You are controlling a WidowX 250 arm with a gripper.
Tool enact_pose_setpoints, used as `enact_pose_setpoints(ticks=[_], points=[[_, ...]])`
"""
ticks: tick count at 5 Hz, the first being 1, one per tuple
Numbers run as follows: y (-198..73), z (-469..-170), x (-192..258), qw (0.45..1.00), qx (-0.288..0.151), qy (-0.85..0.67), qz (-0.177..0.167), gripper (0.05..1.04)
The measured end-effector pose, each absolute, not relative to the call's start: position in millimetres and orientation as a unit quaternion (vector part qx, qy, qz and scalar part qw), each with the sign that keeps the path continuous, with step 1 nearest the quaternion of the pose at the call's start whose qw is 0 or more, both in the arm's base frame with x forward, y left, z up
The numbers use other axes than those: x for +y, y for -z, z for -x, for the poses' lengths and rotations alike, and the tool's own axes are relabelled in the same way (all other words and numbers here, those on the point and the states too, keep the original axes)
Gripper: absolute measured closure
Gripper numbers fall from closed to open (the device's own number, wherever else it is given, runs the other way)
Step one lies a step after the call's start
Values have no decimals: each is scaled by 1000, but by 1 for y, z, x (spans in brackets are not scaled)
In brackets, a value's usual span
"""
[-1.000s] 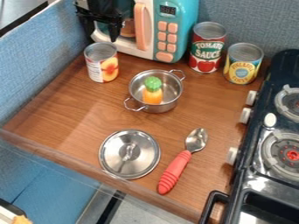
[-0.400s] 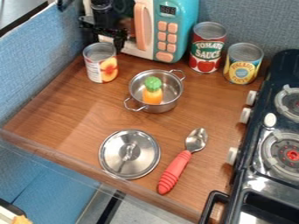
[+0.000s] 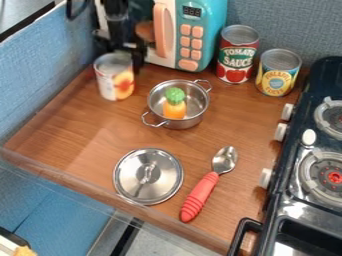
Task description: MOVED THE CAN TO THE LEFT SIDE OF THE SILVER POT AND LID
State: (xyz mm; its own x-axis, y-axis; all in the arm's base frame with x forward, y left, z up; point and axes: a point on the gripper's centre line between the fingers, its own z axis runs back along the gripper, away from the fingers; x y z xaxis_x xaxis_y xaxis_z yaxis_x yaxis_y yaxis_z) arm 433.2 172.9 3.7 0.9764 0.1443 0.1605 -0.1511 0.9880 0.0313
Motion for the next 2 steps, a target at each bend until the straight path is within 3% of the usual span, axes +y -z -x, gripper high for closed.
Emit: enact_pose_setpoints(ticks=[2], points=[[-17, -385, 177, 995, -55, -78, -4, 84]])
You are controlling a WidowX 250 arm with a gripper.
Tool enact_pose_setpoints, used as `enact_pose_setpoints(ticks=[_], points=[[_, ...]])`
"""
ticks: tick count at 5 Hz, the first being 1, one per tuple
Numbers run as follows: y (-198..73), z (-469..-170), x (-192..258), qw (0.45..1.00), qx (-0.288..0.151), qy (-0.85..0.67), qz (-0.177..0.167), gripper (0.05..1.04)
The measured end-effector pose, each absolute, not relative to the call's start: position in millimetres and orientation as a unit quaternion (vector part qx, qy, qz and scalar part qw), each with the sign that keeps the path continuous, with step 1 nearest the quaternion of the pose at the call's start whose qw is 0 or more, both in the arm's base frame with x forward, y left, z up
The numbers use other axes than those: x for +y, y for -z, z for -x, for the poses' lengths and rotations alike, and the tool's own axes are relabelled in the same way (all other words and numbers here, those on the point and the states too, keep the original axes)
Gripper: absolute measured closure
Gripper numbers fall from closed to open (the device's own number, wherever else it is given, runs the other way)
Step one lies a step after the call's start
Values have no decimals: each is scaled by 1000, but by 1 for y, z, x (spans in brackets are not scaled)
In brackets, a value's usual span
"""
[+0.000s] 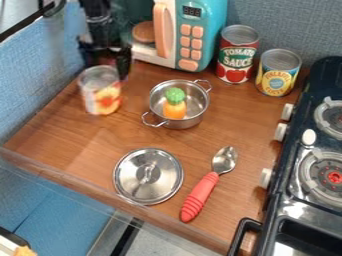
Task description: MOVED THE CAN TO THE LEFT SIDE OF THE SILVER POT AND LID
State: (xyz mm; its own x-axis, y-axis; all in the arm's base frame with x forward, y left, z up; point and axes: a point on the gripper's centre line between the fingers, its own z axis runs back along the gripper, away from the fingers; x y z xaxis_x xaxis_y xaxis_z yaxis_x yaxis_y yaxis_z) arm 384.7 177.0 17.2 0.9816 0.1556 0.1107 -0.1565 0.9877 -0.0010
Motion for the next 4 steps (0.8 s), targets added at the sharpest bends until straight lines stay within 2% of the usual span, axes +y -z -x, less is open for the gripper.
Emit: enact_pose_setpoints(ticks=[2, 4], points=[[-22, -358, 160, 996, -44, -71, 13, 84], [-20, -342, 146, 998, -15, -64, 24, 84]])
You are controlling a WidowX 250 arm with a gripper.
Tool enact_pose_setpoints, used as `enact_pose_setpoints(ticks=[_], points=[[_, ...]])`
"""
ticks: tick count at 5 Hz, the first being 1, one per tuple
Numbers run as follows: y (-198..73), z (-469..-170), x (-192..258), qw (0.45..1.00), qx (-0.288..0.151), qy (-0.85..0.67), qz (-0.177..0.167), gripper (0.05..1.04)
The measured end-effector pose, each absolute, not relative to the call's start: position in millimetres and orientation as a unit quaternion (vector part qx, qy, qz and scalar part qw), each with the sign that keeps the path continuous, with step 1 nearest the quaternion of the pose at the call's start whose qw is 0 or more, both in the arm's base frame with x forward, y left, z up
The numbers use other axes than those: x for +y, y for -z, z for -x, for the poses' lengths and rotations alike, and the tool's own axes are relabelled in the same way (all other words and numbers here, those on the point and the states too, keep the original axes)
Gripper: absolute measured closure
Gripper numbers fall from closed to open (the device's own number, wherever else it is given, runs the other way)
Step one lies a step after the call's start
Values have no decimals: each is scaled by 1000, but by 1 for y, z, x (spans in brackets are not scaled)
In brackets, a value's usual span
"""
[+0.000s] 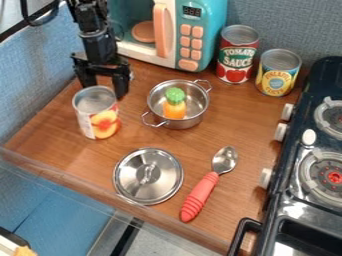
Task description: MOVED THE CAN TO THE LEFT SIDE OF THE SILVER POT AND LID
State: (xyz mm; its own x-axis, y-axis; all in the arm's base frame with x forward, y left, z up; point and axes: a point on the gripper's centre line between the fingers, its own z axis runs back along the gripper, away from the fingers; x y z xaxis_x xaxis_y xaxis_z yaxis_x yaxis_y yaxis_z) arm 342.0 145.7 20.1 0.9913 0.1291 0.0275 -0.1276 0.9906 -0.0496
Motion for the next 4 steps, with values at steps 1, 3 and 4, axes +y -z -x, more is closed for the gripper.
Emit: enact_pose_setpoints(ticks=[1, 3, 4], points=[[-21, -335, 144, 998, -9, -62, 22, 84], [-45, -358, 134, 998, -50, -30, 18, 84], [-69, -374, 121, 996, -84, 2, 5, 83]])
